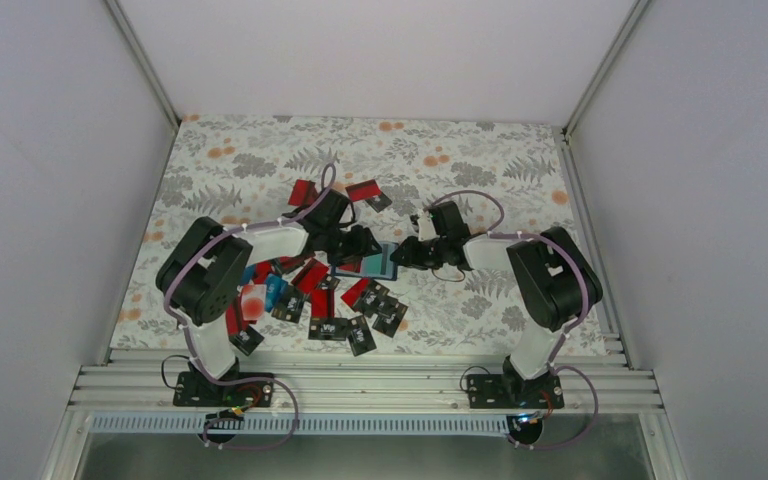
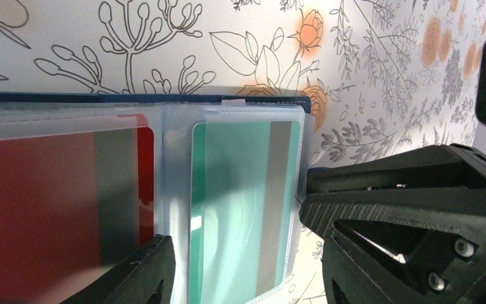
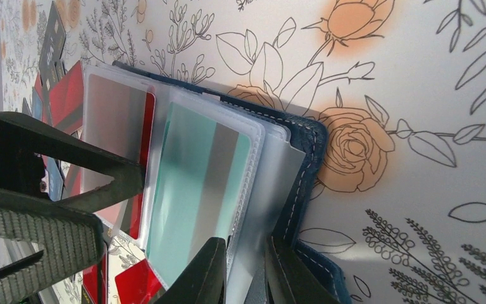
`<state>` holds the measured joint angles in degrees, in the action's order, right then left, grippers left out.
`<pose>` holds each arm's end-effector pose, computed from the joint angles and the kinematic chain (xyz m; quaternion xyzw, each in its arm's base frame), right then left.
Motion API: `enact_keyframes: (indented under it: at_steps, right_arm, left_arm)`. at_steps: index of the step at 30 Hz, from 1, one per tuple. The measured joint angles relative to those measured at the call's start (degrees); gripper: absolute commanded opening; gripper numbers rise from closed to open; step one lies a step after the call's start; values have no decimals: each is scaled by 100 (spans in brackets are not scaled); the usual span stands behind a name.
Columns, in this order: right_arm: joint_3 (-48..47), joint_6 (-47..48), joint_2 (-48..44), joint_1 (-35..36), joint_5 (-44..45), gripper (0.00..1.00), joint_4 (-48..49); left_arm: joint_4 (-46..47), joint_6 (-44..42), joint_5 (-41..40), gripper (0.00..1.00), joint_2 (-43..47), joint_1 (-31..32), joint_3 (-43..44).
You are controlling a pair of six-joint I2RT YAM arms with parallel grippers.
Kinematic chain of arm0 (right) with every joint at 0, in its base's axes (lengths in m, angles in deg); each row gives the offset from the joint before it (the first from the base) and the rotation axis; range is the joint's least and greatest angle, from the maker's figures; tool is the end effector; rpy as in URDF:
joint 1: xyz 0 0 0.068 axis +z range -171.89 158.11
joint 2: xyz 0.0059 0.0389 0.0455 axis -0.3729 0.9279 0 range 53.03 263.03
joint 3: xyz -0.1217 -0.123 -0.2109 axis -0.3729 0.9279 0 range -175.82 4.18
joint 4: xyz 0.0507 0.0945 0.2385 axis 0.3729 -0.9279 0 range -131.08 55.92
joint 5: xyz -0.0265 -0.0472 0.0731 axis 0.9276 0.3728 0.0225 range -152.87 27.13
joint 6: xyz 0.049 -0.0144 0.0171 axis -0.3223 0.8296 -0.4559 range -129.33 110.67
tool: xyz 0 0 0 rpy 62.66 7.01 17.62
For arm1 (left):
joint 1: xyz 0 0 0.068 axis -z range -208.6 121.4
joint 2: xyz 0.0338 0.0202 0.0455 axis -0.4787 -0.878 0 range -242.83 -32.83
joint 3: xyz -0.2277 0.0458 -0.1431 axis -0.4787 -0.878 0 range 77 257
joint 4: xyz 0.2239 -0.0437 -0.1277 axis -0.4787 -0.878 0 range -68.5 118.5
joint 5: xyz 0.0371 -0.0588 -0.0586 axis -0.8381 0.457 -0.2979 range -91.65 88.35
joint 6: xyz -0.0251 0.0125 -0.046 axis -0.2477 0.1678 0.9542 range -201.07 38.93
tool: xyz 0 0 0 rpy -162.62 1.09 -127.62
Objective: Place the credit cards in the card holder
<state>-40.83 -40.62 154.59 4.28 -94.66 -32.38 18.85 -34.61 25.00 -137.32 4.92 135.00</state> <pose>0.2772 0.1571 0.1155 -0.0417 0.9197 0.3685 0.1292 0.2891 -0.2105 0.1448 -0.0382 0.9325 -0.3511 0.0754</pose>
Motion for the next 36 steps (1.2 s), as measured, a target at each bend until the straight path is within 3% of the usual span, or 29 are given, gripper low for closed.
enact_keyframes:
  at_steps: [3,9,18,21,36]
  right_arm:
    - [-13,39,-42,2,-20,20,-114]
    - [-46,109,-136,4,-107,23,-459]
    - [-245,164,-275,7,-57,37,-1161]
    - [-275,153,-361,7,-33,37,-1381]
    - [-282,-151,-415,7,-476,35,-1486]
  left_arm:
    - [-157,-87,-103,60,74,0,15]
    - [-581,-511,-402,47,111,11,282]
    - [-892,-1228,-608,27,87,48,608]
    - [-940,-1388,-551,21,39,48,610]
    - [-966,-1825,-166,11,-345,210,673]
